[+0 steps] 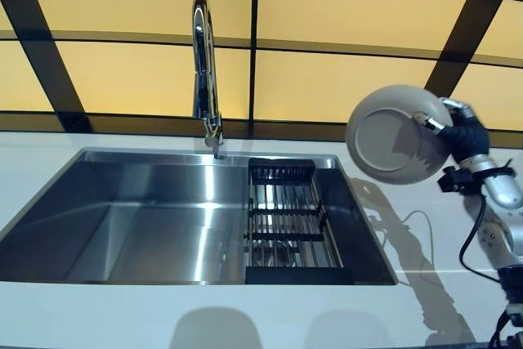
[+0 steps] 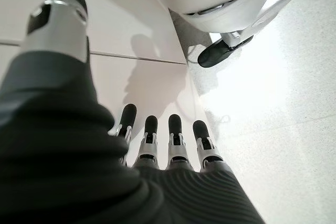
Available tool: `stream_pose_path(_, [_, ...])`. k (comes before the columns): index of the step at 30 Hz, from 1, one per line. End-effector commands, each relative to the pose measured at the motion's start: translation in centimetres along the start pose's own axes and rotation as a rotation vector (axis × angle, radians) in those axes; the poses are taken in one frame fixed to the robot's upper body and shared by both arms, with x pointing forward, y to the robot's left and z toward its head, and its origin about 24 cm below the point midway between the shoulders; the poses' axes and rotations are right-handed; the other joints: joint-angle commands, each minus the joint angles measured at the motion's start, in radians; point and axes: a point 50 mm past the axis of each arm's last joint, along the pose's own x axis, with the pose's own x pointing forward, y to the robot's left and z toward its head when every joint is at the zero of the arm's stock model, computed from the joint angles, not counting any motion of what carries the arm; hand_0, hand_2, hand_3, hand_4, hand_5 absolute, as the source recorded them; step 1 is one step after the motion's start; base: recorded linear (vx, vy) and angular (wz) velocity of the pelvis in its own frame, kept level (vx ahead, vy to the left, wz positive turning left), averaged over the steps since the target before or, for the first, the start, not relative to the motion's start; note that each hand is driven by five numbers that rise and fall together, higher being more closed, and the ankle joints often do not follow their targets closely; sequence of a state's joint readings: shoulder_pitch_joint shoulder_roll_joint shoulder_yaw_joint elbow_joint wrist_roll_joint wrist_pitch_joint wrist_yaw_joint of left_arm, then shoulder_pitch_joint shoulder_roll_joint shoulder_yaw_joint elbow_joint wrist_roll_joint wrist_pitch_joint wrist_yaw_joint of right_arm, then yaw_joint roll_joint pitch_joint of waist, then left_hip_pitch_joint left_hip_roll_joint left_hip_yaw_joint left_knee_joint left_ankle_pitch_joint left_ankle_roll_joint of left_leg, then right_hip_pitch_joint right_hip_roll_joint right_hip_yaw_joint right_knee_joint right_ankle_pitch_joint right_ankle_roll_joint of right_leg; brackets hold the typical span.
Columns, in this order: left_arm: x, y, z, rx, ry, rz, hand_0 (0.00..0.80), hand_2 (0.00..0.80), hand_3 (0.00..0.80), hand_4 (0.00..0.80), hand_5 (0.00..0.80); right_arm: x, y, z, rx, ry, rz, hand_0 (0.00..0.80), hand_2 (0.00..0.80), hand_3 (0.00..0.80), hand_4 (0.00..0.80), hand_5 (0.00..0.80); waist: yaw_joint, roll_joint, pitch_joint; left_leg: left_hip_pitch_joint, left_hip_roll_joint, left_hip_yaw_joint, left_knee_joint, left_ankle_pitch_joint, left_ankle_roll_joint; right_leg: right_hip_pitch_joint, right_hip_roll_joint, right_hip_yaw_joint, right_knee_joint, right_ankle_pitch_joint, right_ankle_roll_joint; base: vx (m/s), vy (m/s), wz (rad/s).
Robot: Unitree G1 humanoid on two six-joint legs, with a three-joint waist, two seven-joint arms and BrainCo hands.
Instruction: Take plates into dishwasher
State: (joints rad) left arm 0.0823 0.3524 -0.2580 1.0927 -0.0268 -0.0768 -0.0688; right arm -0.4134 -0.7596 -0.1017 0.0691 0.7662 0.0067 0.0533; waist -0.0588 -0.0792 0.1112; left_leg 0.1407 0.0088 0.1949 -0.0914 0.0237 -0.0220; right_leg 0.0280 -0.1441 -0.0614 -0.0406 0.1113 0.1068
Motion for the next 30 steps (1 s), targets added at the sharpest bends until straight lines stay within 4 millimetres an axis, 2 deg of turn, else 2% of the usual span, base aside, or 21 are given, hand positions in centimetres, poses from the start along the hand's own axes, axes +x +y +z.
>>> stream_pose_path(1, [0.4, 0.7, 1.4, 0.013, -0.051, 0.015, 0.000, 0.000, 0.000, 0.000, 0.000, 0.8, 0.5, 3.6, 0.172, -0.170, -0.013, 0.800, 0.800, 0.800, 0.800, 0.800, 0.009, -0.013, -0.027, -0.001, -0.043, -0.049, 0.043, -0.093, 0.055, -0.053, -0.073, -0.009, 0.076, 0.069, 0.091, 0.011, 0.033, -0.19])
stream_pose_path(3, [0.2, 0.7, 0.6, 0.021, -0.029, 0.015, 0.000, 0.000, 0.000, 0.000, 0.000, 0.3, 1.3, 3.1, 0.287, -0.183, -0.014, 0.800, 0.800, 0.800, 0.800, 0.800, -0.004, -0.021, -0.020, 0.018, -0.042, -0.018, 0.027, -0.102, 0.052, -0.103, -0.079, -0.035, 0.108, 0.119, 0.108, -0.003, 0.028, -0.30])
stream_pose_path(7, [0.1, 1.1, 0.5, -0.006, -0.026, 0.032, 0.000, 0.000, 0.000, 0.000, 0.000, -0.3, 2.3, 2.9, 0.306, -0.167, 0.024, 0.800, 0.800, 0.800, 0.800, 0.800, -0.003, -0.020, -0.010, 0.013, -0.026, 0.033, 0.017, -0.085, 0.055, -0.120, -0.092, -0.080, 0.174, 0.117, 0.104, -0.114, 0.005, -0.48])
stream_pose_path(8, [0.1, 1.2, 0.5, -0.024, -0.033, 0.040, 0.000, 0.000, 0.000, 0.000, 0.000, -0.5, 2.2, 2.7, 0.295, -0.161, 0.027, 0.800, 0.800, 0.800, 0.800, 0.800, 0.005, -0.015, -0.012, -0.002, -0.016, 0.054, 0.018, -0.074, 0.059, -0.105, -0.098, -0.104, 0.194, 0.089, 0.094, -0.135, -0.005, -0.57])
stream_pose_path(12, [0.1, 1.2, 0.3, -0.042, -0.034, 0.047, 0.000, 0.000, 0.000, 0.000, 0.000, -0.5, 1.9, 2.6, 0.265, -0.157, 0.032, 0.800, 0.800, 0.800, 0.800, 0.800, 0.034, -0.008, -0.022, -0.039, 0.005, 0.094, 0.022, -0.053, 0.064, -0.056, -0.116, -0.148, 0.242, 0.048, 0.078, -0.191, -0.047, -0.48])
stream_pose_path(17, [0.0, 1.7, 0.1, -0.052, -0.028, 0.056, 0.000, 0.000, 0.000, 0.000, 0.000, -0.1, 1.7, 2.9, 0.249, -0.161, 0.028, 0.800, 0.800, 0.800, 0.800, 0.800, 0.081, -0.013, -0.036, -0.099, 0.039, 0.169, 0.040, -0.018, 0.053, 0.034, -0.158, -0.203, 0.283, 0.049, 0.088, -0.201, -0.124, -0.48])
stream_pose_path(20, [-0.1, 2.0, 0.2, -0.067, -0.031, 0.068, 0.000, 0.000, 0.000, 0.000, 0.000, 0.1, 2.0, 3.3, 0.229, -0.166, 0.043, 0.800, 0.800, 0.800, 0.800, 0.800, 0.102, -0.027, -0.040, -0.133, 0.061, 0.238, 0.051, 0.001, 0.050, 0.109, -0.175, -0.223, 0.281, 0.048, 0.104, -0.243, -0.190, -0.83])
stream_pose_path(21, [-0.1, 2.1, 0.2, -0.068, -0.032, 0.069, 0.000, 0.000, 0.000, 0.000, 0.000, 0.1, 2.0, 3.4, 0.222, -0.169, 0.044, 0.800, 0.800, 0.800, 0.800, 0.800, 0.104, -0.028, -0.042, -0.140, 0.066, 0.248, 0.051, 0.006, 0.048, 0.120, -0.173, -0.226, 0.274, 0.044, 0.106, -0.235, -0.267, -1.22])
stream_pose_path(22, [-0.1, 2.4, 0.3, -0.072, -0.036, 0.079, 0.000, 0.000, 0.000, 0.000, 0.000, 0.2, 1.9, 3.7, 0.215, -0.179, 0.045, 0.800, 0.800, 0.800, 0.800, 0.800, 0.106, -0.034, -0.047, -0.157, 0.086, 0.277, 0.051, 0.022, 0.039, 0.147, -0.155, -0.234, 0.244, 0.015, 0.106, -0.202, -0.255, -0.93])
stream_pose_path(23, [-0.1, 2.5, 0.4, -0.070, -0.037, 0.081, 0.000, 0.000, 0.000, 0.000, 0.000, 0.3, 1.9, 3.8, 0.216, -0.180, 0.044, 0.800, 0.800, 0.800, 0.800, 0.800, 0.106, -0.036, -0.048, -0.161, 0.091, 0.284, 0.052, 0.026, 0.036, 0.151, -0.150, -0.234, 0.236, 0.008, 0.105, -0.279, -0.399, -0.81])
stream_pose_path(24, [-0.1, 2.9, 0.6, -0.074, -0.039, 0.100, 0.000, 0.000, 0.000, 0.000, 0.000, 0.4, 2.0, 4.2, 0.212, -0.191, 0.050, 0.800, 0.800, 0.800, 0.800, 0.800, 0.107, -0.042, -0.050, -0.175, 0.121, 0.319, 0.058, 0.041, 0.020, 0.169, -0.124, -0.261, 0.192, -0.036, 0.099, -0.198, -0.377, -0.54])
stream_pose_path(25, [-0.1, 3.2, 0.7, -0.077, -0.040, 0.114, 0.000, 0.000, 0.000, 0.000, 0.000, 0.5, 2.0, 4.4, 0.222, -0.196, 0.052, 0.800, 0.800, 0.800, 0.800, 0.800, 0.106, -0.046, -0.053, -0.175, 0.137, 0.310, 0.052, 0.038, -0.001, 0.186, -0.104, -0.264, 0.165, -0.084, 0.103, -0.206, -0.390, -0.54])
stream_pose_path(26, [-0.1, 3.2, 0.8, -0.075, -0.041, 0.117, 0.000, 0.000, 0.000, 0.000, 0.000, 0.6, 1.9, 4.6, 0.224, -0.199, 0.052, 0.800, 0.800, 0.800, 0.800, 0.800, 0.106, -0.046, -0.053, -0.176, 0.146, 0.313, 0.051, 0.046, -0.009, 0.192, -0.096, -0.270, 0.153, -0.099, 0.100, -0.215, -0.410, -0.88])
stream_pose_path(27, [0.0, 3.5, 1.1, -0.072, -0.045, 0.124, 0.000, 0.000, 0.000, 0.000, 0.000, 0.7, 1.9, 5.0, 0.222, -0.204, 0.054, 0.800, 0.800, 0.800, 0.800, 0.800, 0.099, -0.047, -0.053, -0.191, 0.189, 0.325, 0.060, 0.077, -0.041, 0.204, -0.054, -0.275, 0.105, -0.159, 0.081, -0.230, -0.383, -1.07])
stream_pose_path(30, [0.1, 3.2, 1.5, -0.062, -0.062, 0.118, 0.000, 0.000, 0.000, 0.000, 0.000, 0.7, 1.6, 5.2, 0.230, -0.204, 0.048, 0.800, 0.800, 0.800, 0.800, 0.800, 0.086, -0.045, -0.045, -0.211, 0.237, 0.323, 0.068, 0.114, -0.081, 0.204, -0.016, -0.260, 0.076, -0.187, 0.051, -0.193, -0.290, -0.87])
